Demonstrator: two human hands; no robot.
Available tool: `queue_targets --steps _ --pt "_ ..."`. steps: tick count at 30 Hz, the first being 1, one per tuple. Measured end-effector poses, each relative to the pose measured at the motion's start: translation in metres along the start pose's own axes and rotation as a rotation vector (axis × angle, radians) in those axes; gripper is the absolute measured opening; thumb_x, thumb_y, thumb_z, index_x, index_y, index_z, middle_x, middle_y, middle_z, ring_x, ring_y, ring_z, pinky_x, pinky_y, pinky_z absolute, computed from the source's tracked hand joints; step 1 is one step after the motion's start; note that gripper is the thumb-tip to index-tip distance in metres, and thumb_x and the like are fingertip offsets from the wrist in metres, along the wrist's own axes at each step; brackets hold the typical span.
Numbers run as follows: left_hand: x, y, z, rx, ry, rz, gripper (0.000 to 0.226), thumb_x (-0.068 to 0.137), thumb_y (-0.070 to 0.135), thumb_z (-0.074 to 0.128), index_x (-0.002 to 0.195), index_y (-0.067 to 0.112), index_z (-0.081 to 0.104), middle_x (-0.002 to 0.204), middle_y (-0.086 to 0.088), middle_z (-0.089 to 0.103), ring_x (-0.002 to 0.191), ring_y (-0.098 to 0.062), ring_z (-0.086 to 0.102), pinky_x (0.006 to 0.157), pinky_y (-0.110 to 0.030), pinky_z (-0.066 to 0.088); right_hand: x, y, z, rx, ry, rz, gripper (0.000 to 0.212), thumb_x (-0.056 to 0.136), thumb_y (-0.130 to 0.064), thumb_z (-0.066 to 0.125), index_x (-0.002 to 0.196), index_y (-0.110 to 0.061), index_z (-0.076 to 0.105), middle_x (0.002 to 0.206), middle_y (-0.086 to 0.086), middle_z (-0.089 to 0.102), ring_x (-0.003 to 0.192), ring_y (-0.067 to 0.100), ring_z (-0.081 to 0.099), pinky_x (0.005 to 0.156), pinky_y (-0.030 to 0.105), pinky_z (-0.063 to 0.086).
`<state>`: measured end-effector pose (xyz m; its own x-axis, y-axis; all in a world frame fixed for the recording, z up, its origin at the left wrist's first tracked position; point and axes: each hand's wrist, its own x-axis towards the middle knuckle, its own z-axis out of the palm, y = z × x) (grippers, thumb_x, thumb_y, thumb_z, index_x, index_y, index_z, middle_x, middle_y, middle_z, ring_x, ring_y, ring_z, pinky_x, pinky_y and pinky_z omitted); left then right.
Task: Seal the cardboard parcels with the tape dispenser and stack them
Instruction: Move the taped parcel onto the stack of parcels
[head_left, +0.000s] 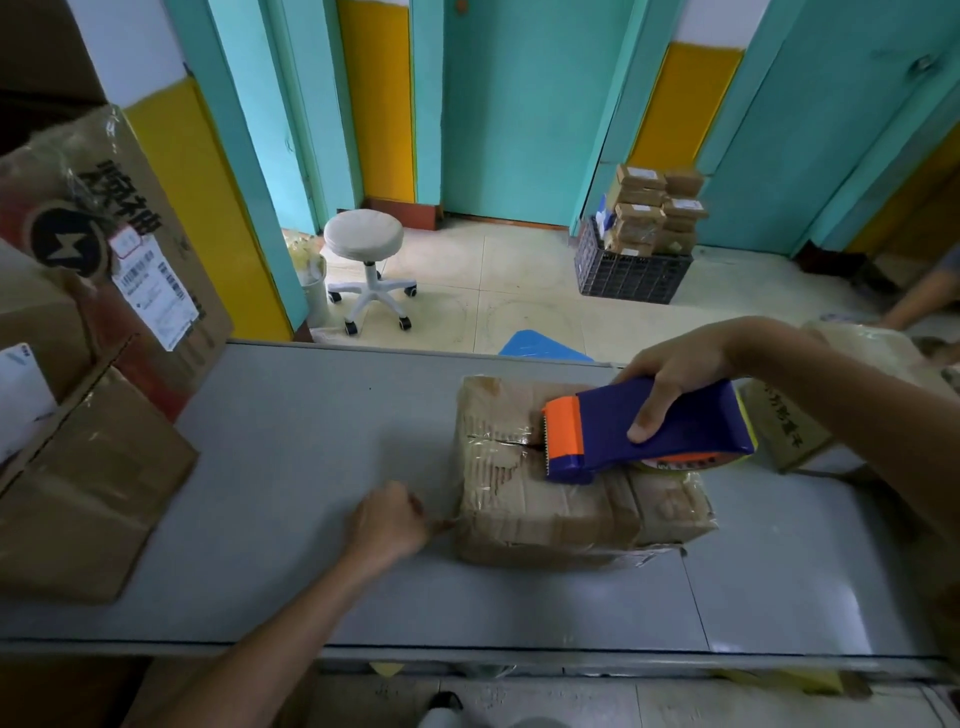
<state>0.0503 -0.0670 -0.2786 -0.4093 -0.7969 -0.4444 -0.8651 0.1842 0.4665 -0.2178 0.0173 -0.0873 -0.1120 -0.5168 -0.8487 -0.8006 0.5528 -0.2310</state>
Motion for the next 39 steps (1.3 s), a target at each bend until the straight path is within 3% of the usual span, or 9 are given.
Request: queue_targets --steps 2,4,7,11,17,20,25,34,39 --pt "-0.002 -0.008 0.0 0.0 -0.034 -0.005 0.03 0.077 0.042 0.07 0.065 0.015 0.066 0.084 -0.009 0.072 0.086 -0.022 0.067 0.066 -0.026 0.047 0.001 0.001 0.003 -0.021 0.005 -0.022 0.055 0.058 -0.045 0.074 0.108 -0.027 0.06 0.102 -0.003 0.07 0.092 0.019 0.068 0.086 0.037 0.055" --pt "-0.002 0.007 -0.024 -0.198 0.205 0.07 0.016 0.083 0.021 0.063 0.096 0.014 0.071 0.101 -0.009 0.07 0.097 -0.023 0.064 0.079 -0.026 0.046 0.001 0.002 0.002 -0.036 0.011 -0.021 0.059 0.056 -0.049 0.076 0.109 -0.029 0.059 0.105 -0.003 0.069 0.095 0.019 0.067 0.089 0.039 0.054" --pt "-0.017 0.055 -0.061 -0.136 0.516 0.522 0.05 0.081 0.027 0.065 0.126 0.01 0.053 0.128 -0.006 0.055 0.119 -0.023 0.049 0.096 -0.029 0.035 0.0 -0.002 0.001 -0.075 -0.019 -0.015 0.066 0.054 -0.053 0.079 0.111 -0.027 0.058 0.106 -0.002 0.068 0.096 0.019 0.067 0.09 0.039 0.054" --pt "-0.043 0.105 -0.043 0.459 0.133 0.871 0.129 0.058 0.08 0.06 0.148 0.013 -0.003 0.156 -0.004 -0.007 0.143 -0.018 -0.014 0.113 -0.036 -0.011 -0.001 -0.001 0.001 -0.102 -0.013 -0.027 0.062 0.054 -0.054 0.071 0.108 -0.028 0.057 0.107 -0.002 0.068 0.096 0.019 0.066 0.09 0.038 0.054" --pt "-0.025 0.099 -0.025 0.573 0.165 0.843 0.136 0.052 0.088 0.05 0.13 0.026 -0.042 0.151 0.0 -0.029 0.128 -0.01 -0.039 0.096 -0.026 -0.037 0.002 0.006 0.002 -0.031 -0.019 -0.087 0.046 0.069 -0.043 0.073 0.108 -0.025 0.058 0.104 -0.001 0.069 0.091 0.019 0.068 0.079 0.033 0.056" --pt "-0.027 0.101 -0.025 0.541 0.16 0.829 0.136 0.047 0.091 0.047 0.13 0.029 -0.042 0.152 0.003 -0.026 0.133 -0.009 -0.03 0.098 -0.023 -0.033 -0.006 0.018 -0.005 -0.01 -0.054 -0.159 0.046 0.065 -0.04 0.073 0.106 -0.023 0.059 0.098 -0.002 0.071 0.086 0.017 0.069 0.076 0.033 0.056" --pt "-0.027 0.101 -0.026 0.505 0.175 0.767 0.142 0.04 0.091 0.049 0.148 0.019 -0.01 0.157 0.0 -0.002 0.142 -0.013 -0.007 0.11 -0.025 -0.015 -0.031 0.044 -0.021 -0.031 -0.048 -0.23 0.051 0.065 -0.037 0.074 0.111 -0.021 0.06 0.1 -0.001 0.072 0.09 0.02 0.07 0.08 0.038 0.057" --pt "-0.029 0.107 -0.025 0.551 0.174 0.727 0.142 0.04 0.097 0.041 0.15 0.017 -0.002 0.157 0.002 -0.005 0.138 -0.004 -0.011 0.112 -0.028 -0.013 -0.06 0.154 -0.022 0.01 -0.011 -0.154 0.091 0.035 -0.053 0.085 0.115 -0.02 0.059 0.1 0.0 0.073 0.092 0.022 0.069 0.086 0.038 0.055" --pt "-0.029 0.106 -0.022 0.597 0.177 0.722 0.139 0.044 0.097 0.038 0.149 0.017 -0.006 0.157 0.002 -0.008 0.139 -0.006 -0.013 0.114 -0.031 -0.01 -0.058 0.184 -0.005 0.072 0.002 -0.165 0.08 0.04 -0.049 0.078 0.112 -0.02 0.058 0.095 -0.003 0.073 0.089 0.019 0.069 0.078 0.031 0.056"
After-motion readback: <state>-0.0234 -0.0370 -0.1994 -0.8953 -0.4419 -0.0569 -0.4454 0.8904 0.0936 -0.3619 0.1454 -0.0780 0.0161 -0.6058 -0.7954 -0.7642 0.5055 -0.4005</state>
